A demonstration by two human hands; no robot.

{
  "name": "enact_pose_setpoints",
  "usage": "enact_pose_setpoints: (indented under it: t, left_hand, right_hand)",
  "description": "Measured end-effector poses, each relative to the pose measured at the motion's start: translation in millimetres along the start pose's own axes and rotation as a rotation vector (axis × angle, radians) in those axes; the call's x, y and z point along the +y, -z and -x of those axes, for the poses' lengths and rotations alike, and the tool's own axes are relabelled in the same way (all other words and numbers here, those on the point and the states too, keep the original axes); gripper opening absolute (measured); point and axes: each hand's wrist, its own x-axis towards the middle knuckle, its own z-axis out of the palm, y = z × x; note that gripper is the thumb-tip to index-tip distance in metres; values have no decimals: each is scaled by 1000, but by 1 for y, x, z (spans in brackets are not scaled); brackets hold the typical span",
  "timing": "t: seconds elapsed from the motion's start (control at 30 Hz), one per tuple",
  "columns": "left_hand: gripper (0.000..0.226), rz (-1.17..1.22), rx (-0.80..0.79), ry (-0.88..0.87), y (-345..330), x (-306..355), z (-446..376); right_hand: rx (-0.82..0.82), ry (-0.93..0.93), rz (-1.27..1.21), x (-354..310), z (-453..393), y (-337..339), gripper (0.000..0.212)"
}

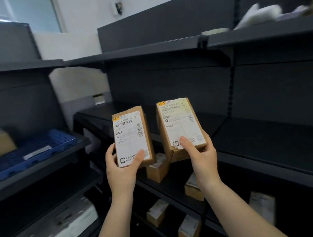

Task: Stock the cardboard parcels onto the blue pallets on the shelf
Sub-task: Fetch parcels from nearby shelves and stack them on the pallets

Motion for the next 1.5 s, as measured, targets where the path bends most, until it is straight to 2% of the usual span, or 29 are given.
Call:
enact_pose_setpoints:
  t: [0.23, 0.37, 0.47, 0.67, 0.87, 1.1, 1.37, 1.5]
  left_hand:
    - [69, -110, 150, -25, 104, -5, -41]
    - [69, -165, 235, -46, 159, -7, -56]
    - [68, -183, 259, -40, 184, -5, -61]
    - [69, -233, 405, -65, 243, -7, -76]
    - [69, -289, 561, -58, 290, -10, -98]
    - [65, -339, 660, -47, 332, -15, -144]
    - [70, -407, 797, -42, 377, -26, -211]
    - [69, -423, 841, -31, 399, -34, -238]
  right_hand:
    - [-167, -73, -50, 48, 19, -105, 57]
    - [-261, -116, -80, 72, 35, -159, 62]
    - [-288, -139, -93, 83, 41, -183, 60]
    - [-383, -213, -118, 114, 54, -243, 62]
    - [-513, -261, -161, 139, 62, -308, 57]
    - [-641, -337, -203, 173, 53, -383, 62]
    - [-766, -369, -273, 209, 24, -470, 54]
    - [-793, -415, -273, 229, 20, -507, 60]
